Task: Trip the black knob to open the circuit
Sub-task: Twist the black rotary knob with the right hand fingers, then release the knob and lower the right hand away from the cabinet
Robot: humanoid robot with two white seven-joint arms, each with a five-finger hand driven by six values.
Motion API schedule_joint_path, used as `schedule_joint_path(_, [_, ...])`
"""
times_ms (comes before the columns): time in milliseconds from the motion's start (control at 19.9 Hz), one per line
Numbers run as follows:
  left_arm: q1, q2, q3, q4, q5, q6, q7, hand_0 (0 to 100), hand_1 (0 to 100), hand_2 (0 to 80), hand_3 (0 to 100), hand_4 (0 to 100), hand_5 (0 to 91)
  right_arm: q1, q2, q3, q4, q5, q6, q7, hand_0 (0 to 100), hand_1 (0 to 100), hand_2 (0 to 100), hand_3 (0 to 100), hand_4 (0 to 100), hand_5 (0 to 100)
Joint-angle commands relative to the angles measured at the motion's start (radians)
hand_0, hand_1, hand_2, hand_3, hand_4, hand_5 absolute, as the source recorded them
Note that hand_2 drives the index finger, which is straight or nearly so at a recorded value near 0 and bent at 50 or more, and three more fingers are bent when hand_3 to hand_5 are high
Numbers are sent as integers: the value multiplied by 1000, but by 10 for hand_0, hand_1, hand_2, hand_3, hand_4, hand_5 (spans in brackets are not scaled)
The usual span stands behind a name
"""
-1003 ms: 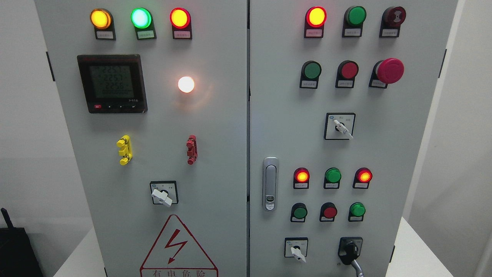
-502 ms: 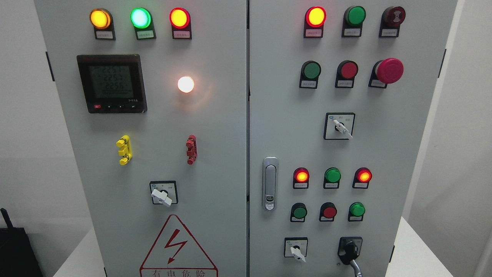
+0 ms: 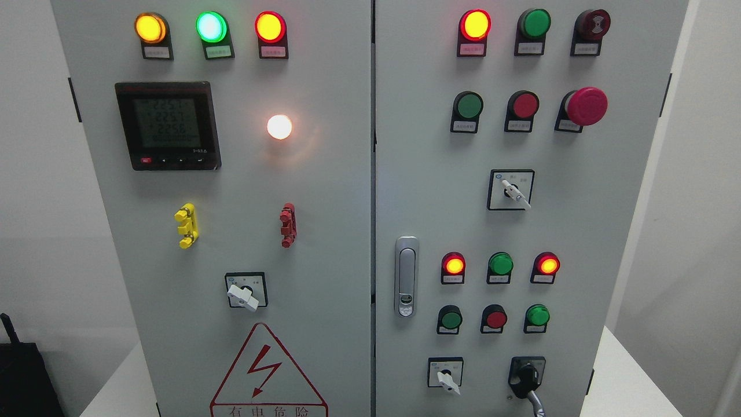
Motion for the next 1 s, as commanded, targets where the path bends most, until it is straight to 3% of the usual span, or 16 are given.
schedule_joint_path(0, [0, -1, 1, 1, 2, 0, 0, 120, 389, 0, 0, 0, 0, -34, 5, 47, -61, 8, -23, 29, 1000, 975, 0, 1000, 1000, 950])
schedule_joint_path(953, [0, -1, 1, 1, 2, 1, 0, 120, 389, 0, 0, 0, 0, -18, 3, 33, -61, 6, -26, 22, 1000, 977, 0, 1000, 1000, 948])
